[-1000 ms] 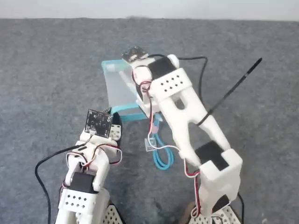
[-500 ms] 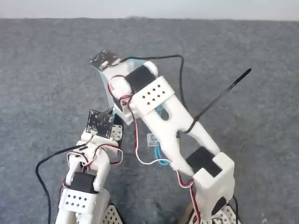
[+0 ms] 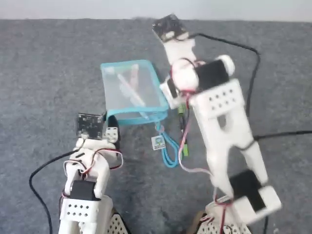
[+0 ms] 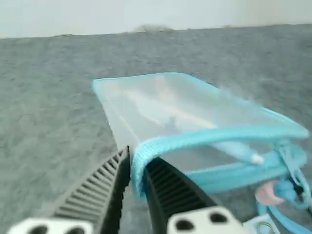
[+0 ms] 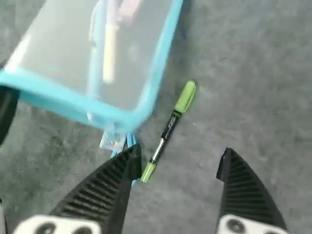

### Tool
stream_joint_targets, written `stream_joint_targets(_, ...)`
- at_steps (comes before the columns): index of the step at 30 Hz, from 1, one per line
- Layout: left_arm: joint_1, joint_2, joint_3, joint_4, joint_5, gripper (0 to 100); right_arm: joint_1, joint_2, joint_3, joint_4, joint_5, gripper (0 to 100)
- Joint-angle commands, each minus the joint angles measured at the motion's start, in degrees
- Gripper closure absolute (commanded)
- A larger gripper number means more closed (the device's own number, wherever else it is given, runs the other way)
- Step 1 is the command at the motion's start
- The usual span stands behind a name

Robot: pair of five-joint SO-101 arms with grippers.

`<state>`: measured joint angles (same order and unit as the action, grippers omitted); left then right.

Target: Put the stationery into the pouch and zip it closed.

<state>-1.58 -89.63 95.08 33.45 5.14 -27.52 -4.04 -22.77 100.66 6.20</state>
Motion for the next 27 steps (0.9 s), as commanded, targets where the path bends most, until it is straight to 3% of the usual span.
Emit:
stream_joint_targets(1,5.36,-0.44,-3.12,-0.18,-1.58,99,0.57,-7.43,10.81,-0.4,-0.44,74.2)
stream_joint_targets(5,14.42,-0.7,-2.86,2.99,-4.4,99,0.57,-9.54,28.31,-9.98,0.09,74.2)
stream_joint_targets(7,11.6,-0.7,-3.12,2.29,-3.43,99,0.66,-10.15,36.4,-15.69,1.32,74.2)
stream_joint_targets(12,-4.92,-0.7,-4.7,0.18,2.73,99,1.98,-10.59,48.0,-26.24,1.41,74.2)
stream_joint_targets(19,-1.49,-0.7,-4.35,0.26,0.79,99,2.68,-8.48,55.65,-36.62,-3.16,74.2)
stream_joint_targets(27,-1.14,-0.7,-3.38,0.18,-0.53,99,2.51,-6.46,56.26,-41.01,-7.82,74.2)
